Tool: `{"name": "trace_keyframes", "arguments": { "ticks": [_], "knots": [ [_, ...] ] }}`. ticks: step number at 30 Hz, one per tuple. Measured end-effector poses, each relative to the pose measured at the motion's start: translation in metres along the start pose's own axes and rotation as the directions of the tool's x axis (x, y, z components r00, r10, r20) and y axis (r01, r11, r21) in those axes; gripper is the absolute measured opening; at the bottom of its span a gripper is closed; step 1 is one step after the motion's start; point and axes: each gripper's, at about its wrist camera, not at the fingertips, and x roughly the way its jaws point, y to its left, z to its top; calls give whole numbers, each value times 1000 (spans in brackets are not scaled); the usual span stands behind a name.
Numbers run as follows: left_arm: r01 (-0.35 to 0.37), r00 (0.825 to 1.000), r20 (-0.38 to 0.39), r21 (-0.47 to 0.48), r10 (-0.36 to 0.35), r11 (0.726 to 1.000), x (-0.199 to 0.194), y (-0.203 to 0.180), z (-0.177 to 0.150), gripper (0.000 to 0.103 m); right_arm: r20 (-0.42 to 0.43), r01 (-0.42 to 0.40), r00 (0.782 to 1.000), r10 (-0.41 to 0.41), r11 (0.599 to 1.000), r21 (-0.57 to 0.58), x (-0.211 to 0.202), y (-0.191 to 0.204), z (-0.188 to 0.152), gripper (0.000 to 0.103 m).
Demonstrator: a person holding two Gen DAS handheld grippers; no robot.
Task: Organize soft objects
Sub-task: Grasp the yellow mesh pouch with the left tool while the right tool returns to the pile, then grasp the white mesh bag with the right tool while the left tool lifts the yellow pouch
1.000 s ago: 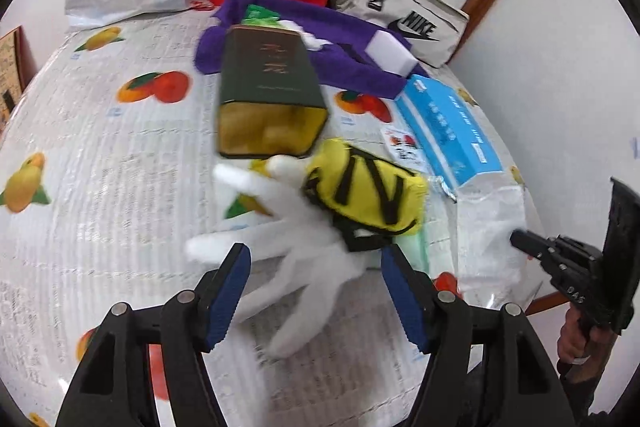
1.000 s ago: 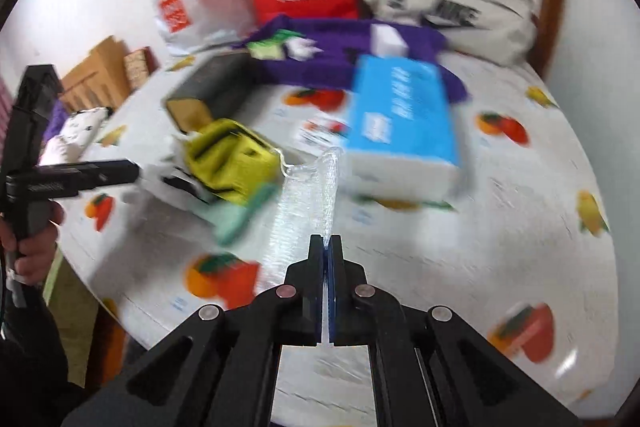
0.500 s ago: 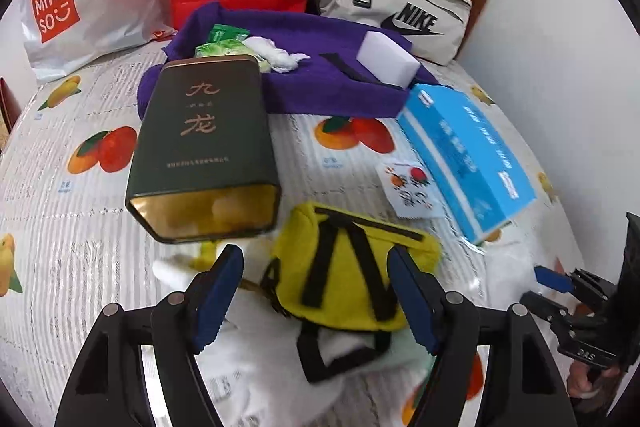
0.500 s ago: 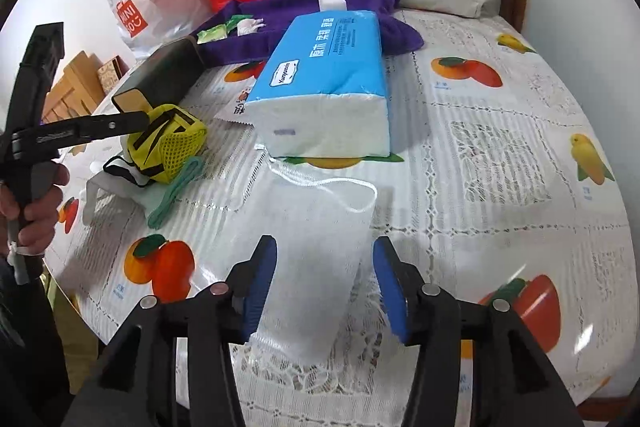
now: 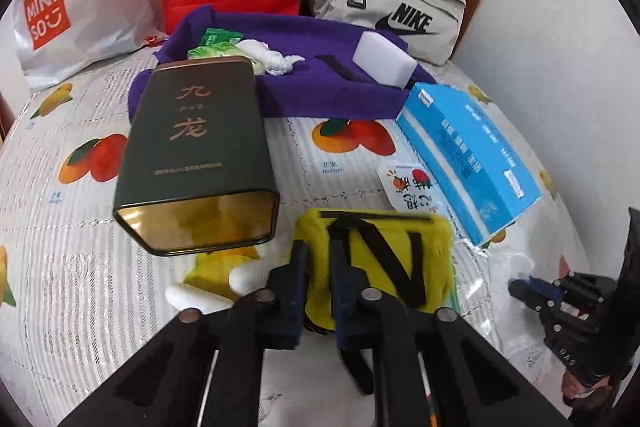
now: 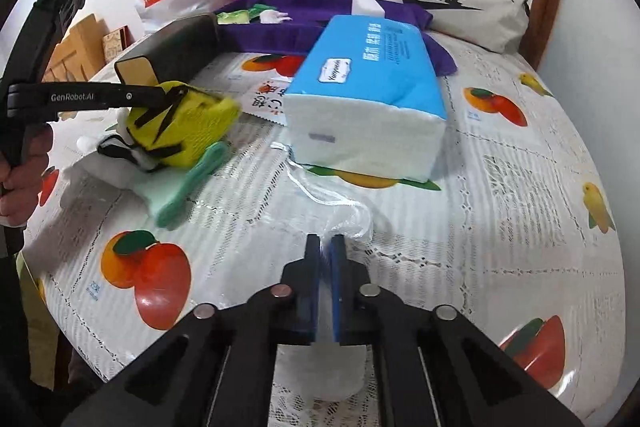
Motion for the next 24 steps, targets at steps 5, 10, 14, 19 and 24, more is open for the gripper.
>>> {"name": "trace_keyframes", "arguments": {
  "ticks": [5, 10, 14, 19, 24],
  "knots": [
    [35, 999, 33, -26, -34, 999, -17, 4, -3, 10, 32, -91, 996, 89, 994, 66, -13, -8, 1, 3],
    [40, 998, 55, -53, -37, 998, -33, 11, -9, 10, 51, -111, 993, 106, 990, 90, -26, -11, 1, 3],
    [34, 998, 60, -77, -29, 996, -44, 16, -15, 10, 68, -132, 990, 126, 986, 105, -38, -16, 4, 3],
    [16, 998, 57, -145, -8, 989, -54, 31, -30, 10, 73, -117, 991, 110, 988, 105, -47, -23, 7, 3],
    [-22, 998, 58, -177, 33, 984, -64, 41, -35, 10, 92, -139, 987, 130, 984, 109, -58, -32, 14, 3]
  ]
}}
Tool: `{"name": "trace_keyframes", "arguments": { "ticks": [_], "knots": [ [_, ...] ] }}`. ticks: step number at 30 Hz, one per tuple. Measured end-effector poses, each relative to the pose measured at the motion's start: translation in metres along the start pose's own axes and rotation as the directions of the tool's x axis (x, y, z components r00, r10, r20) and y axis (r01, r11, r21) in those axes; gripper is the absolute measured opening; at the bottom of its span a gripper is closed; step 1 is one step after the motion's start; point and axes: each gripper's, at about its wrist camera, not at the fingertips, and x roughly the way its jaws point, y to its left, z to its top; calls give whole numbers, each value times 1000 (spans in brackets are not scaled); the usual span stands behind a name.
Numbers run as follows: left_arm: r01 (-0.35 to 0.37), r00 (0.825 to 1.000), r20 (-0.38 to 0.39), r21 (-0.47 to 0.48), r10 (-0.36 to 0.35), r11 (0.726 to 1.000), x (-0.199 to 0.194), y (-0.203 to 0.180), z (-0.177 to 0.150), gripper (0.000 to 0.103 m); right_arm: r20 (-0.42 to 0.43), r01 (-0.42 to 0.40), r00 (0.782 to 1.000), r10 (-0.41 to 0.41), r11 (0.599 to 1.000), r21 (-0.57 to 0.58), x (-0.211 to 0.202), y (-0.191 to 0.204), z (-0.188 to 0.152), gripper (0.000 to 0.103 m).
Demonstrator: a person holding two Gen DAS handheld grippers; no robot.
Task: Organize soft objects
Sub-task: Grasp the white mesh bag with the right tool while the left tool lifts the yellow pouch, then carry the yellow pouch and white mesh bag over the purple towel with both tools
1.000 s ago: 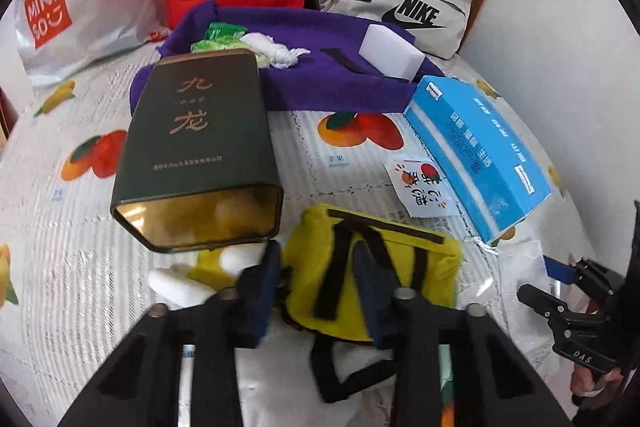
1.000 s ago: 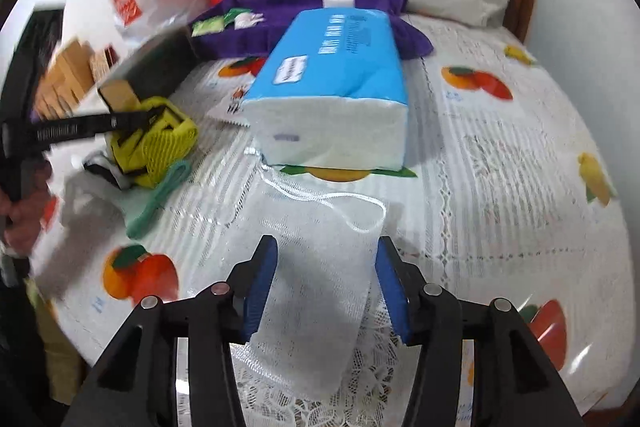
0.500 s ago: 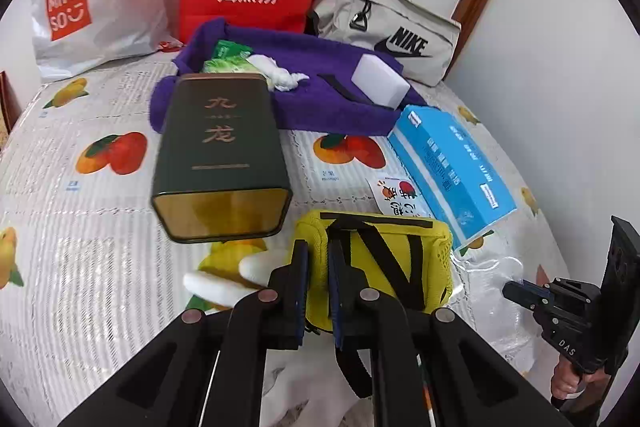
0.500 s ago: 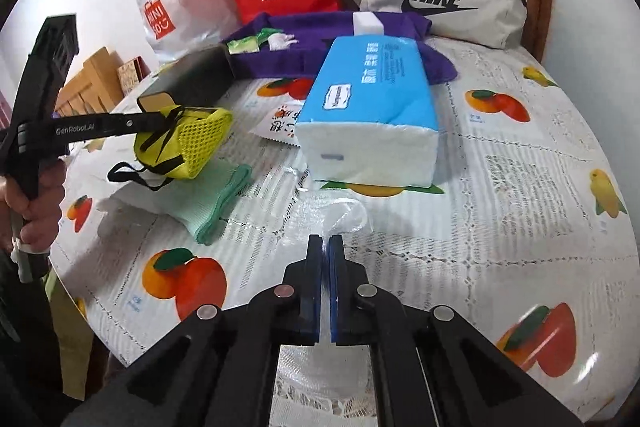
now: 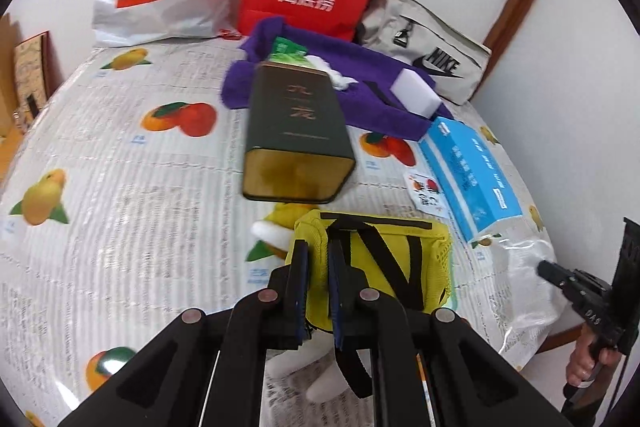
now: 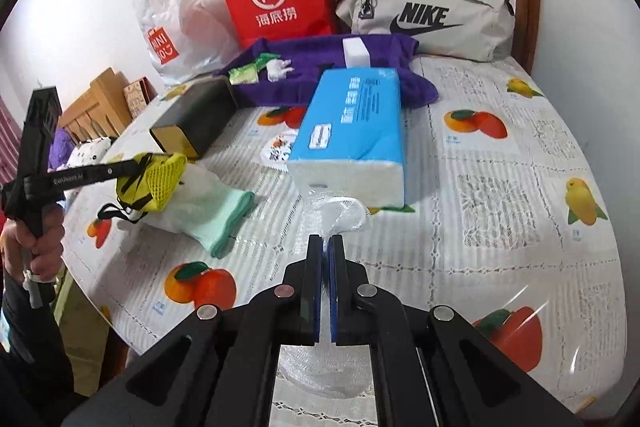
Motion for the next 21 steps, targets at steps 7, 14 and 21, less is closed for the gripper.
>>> {"name": "trace_keyframes", "arguments": {
  "ticks": [7, 14, 21],
  "knots": [
    [-26, 999, 20, -38, 27, 999, -13, 7, 13, 10, 33, -40, 999, 41, 999, -9, -12, 2, 22, 3],
    [-16, 999, 51, -44, 18, 999, -22, 3, 41, 10, 62, -75, 995, 76, 997, -23, -14, 2, 59, 3],
    [-14, 998, 63, -48, 17, 999, -16, -1, 73, 10, 78, -104, 991, 108, 993, -50, -3, 4, 102, 3]
  ]
}}
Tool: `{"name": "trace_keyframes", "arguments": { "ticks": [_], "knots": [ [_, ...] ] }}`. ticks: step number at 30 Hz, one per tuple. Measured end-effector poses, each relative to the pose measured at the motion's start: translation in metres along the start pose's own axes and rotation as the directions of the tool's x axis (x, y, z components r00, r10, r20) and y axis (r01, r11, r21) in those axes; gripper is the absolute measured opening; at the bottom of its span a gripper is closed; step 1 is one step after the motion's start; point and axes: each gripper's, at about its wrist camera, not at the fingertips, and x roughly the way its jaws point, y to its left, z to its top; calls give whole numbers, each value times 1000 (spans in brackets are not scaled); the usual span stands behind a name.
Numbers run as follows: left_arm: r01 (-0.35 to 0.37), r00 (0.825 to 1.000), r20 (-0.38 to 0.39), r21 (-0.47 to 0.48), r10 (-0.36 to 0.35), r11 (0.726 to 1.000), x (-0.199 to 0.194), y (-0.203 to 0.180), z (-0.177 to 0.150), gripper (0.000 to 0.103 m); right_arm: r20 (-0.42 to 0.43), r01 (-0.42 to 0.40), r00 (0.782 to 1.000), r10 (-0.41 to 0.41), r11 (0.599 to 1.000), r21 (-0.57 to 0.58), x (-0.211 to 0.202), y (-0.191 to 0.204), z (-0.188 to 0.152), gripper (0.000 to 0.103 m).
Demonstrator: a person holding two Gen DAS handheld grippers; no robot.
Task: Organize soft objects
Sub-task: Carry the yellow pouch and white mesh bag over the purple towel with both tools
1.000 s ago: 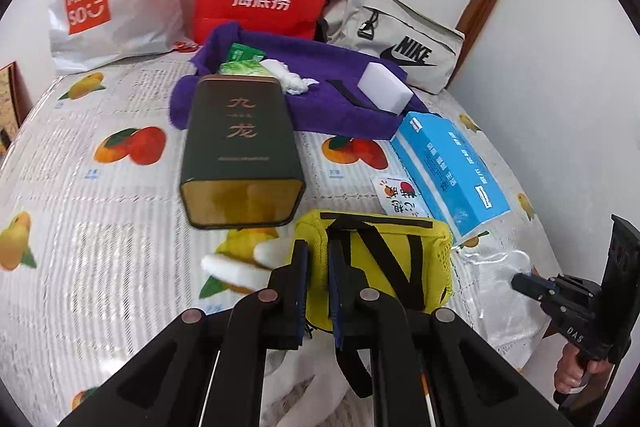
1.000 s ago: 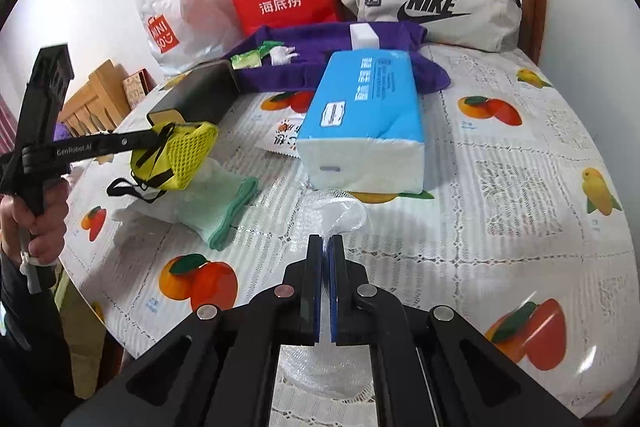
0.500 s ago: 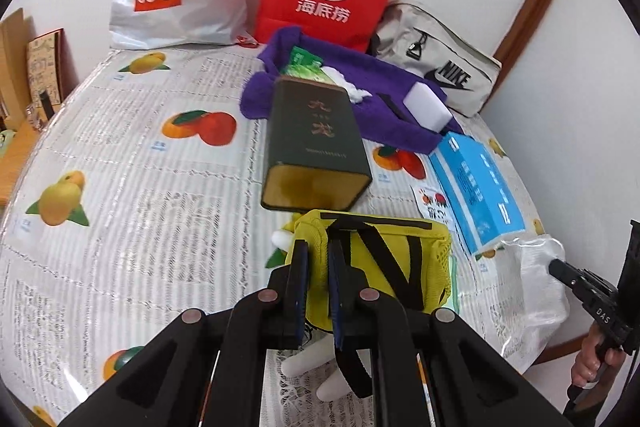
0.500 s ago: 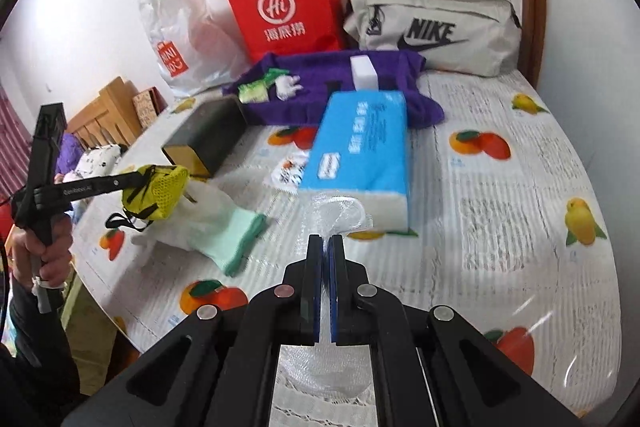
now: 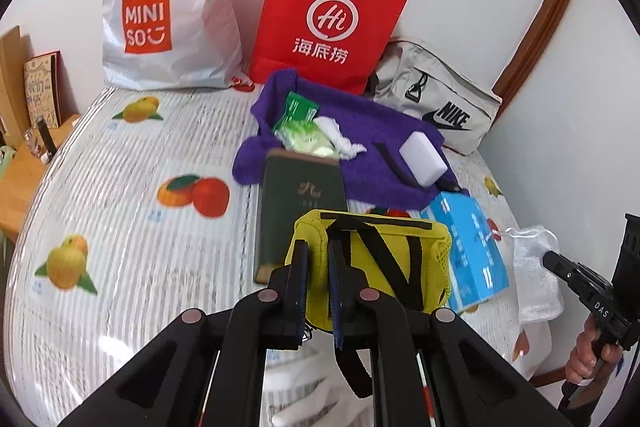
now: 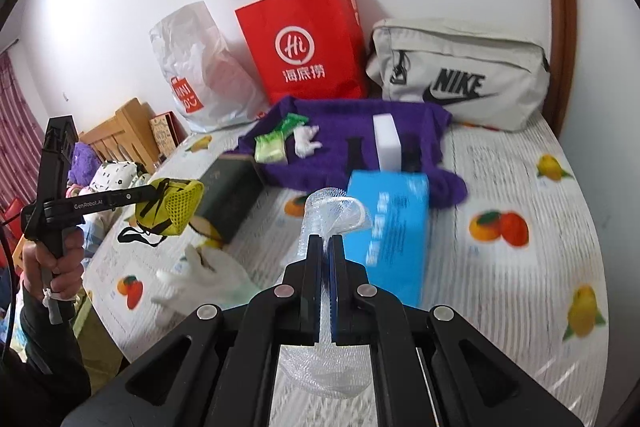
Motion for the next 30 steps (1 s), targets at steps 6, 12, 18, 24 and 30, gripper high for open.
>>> {"name": "trace_keyframes", "arguments": {
  "ticks": [6, 12, 18, 24, 30],
  "knots": [
    [-9, 1000, -4, 2, 9, 1000, 15, -3, 29, 10, -1, -4, 1000, 4, 1000, -8, 22, -8, 34, 3],
    [-15, 1000, -5, 4, 15, 1000, 26, -3, 49, 10, 10, -6, 1000, 6, 1000, -2, 42, -18, 62, 3],
    [-19, 1000, -9, 0, 19, 1000, 39, -1, 68, 10, 26, -8, 1000, 8, 1000, -5, 61, -26, 91, 3],
    [-46, 999, -12, 7, 46, 999, 55, -1, 90, 10, 19, -16, 1000, 16, 1000, -5, 88, -31, 110, 3],
    [-54, 998, -11, 12, 54, 998, 66, 1, 105, 10, -24, -31, 999, 30, 999, -26, 126, -28, 125, 3]
  ]
}}
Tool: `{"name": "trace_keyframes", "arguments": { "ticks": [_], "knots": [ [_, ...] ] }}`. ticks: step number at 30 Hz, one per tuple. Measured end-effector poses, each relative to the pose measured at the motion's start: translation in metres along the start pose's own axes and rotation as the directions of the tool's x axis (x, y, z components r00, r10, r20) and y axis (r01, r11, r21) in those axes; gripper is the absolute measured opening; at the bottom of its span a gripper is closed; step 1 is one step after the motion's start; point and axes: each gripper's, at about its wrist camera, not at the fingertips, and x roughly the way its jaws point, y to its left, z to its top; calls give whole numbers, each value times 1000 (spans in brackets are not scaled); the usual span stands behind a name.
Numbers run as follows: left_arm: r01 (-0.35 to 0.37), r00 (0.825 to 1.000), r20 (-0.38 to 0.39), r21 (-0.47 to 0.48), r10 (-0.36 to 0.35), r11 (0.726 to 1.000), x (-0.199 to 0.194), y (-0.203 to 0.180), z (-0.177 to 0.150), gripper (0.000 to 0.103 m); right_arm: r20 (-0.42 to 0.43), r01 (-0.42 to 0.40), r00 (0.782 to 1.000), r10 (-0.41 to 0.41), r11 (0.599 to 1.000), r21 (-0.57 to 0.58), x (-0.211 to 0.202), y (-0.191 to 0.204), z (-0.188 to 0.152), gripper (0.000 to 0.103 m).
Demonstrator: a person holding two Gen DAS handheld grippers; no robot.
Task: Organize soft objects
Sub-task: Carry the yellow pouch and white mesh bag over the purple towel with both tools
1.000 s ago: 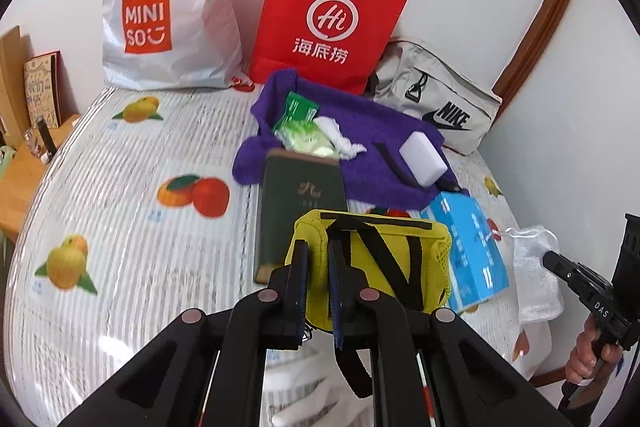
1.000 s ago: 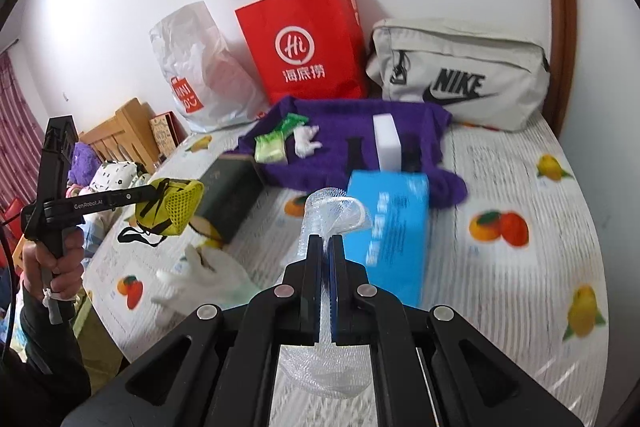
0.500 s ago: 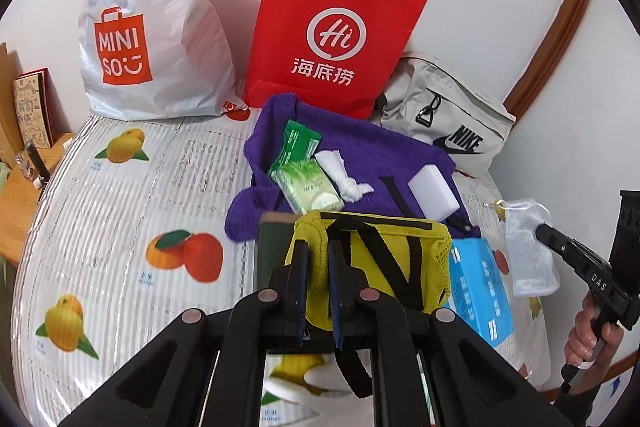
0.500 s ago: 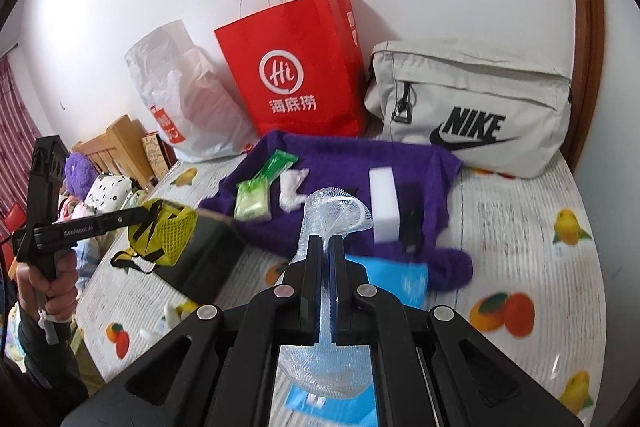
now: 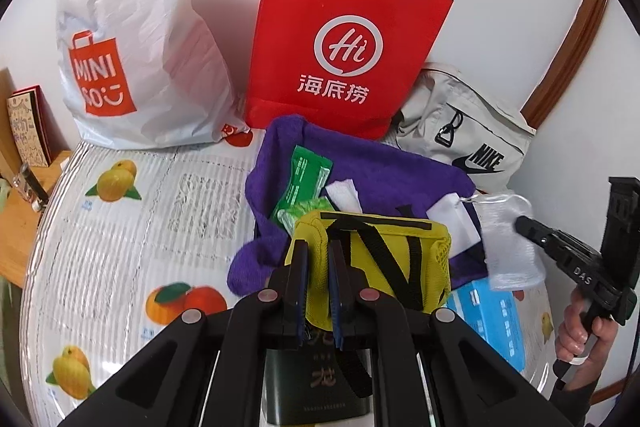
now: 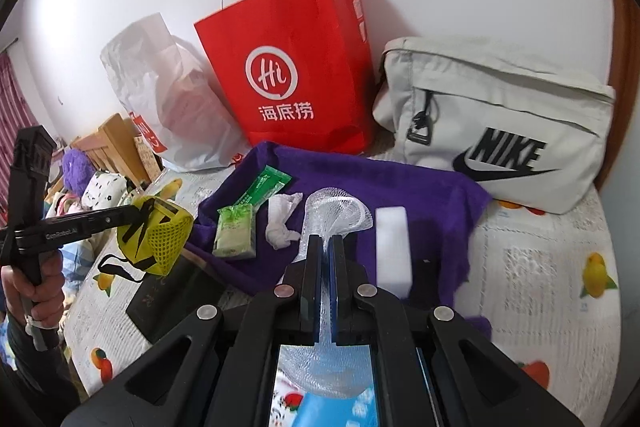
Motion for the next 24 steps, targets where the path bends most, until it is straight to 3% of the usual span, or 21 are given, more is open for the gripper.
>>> {"name": "trace_keyframes", "arguments": {
  "ticks": [10, 20, 22, 24],
  "knots": [
    [-11, 1000, -27, -12, 11, 1000, 30, 10, 19, 10, -140, -11, 990, 2, 998, -61, 73, 13, 19, 3],
    [-21, 998, -53, -6, 20, 1000, 56, 14, 35, 10, -252, -11, 968, 2, 999, -35, 119, 12, 13, 8],
    [-19, 998, -56, -2, 19, 1000, 61, 13, 37, 10, -259, -12, 966, 5, 1000, -24, 123, 8, 13, 14],
    [-15, 998, -61, 4, 15, 1000, 66, 11, 40, 10, -260, -2, 966, -3, 1000, -18, 124, 4, 12, 31]
  ]
}}
